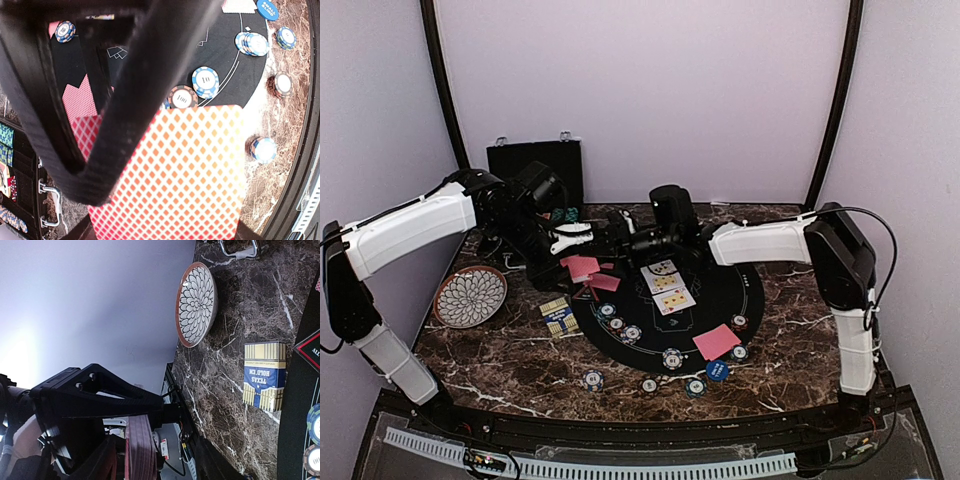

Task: Distribute texas hold em gaming equipment

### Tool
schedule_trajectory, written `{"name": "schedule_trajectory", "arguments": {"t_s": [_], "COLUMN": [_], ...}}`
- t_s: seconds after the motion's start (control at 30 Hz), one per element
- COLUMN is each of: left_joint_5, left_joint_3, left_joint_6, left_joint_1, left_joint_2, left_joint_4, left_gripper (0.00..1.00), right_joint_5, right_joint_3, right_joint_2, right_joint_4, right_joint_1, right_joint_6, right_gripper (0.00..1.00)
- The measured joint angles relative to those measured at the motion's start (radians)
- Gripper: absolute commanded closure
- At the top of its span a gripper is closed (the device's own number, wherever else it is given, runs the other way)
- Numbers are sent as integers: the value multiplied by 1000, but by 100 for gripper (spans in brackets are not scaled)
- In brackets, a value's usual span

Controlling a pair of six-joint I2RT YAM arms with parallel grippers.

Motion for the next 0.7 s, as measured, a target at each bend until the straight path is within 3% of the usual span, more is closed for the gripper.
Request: {"name": "schedule_trajectory", "arguments": {"t_s": [0.2,0.7], "left_joint_5": [0,-8], "left_joint_3": [0,-5], "left_joint_6": [0,0], "left_joint_1": [0,0], "left_joint_2": [0,0], "left_joint_4": [0,1], "left_gripper": [100,100], "right_joint_5": [-1,-4], "right_joint_3": [-1,-76], "right_joint_2": [-32,-98], "right_joint_4": [-33,-53], "right_joint_1": [-2,-2], "right_joint_6": [-25,-19], "right_gripper": [67,83]}}
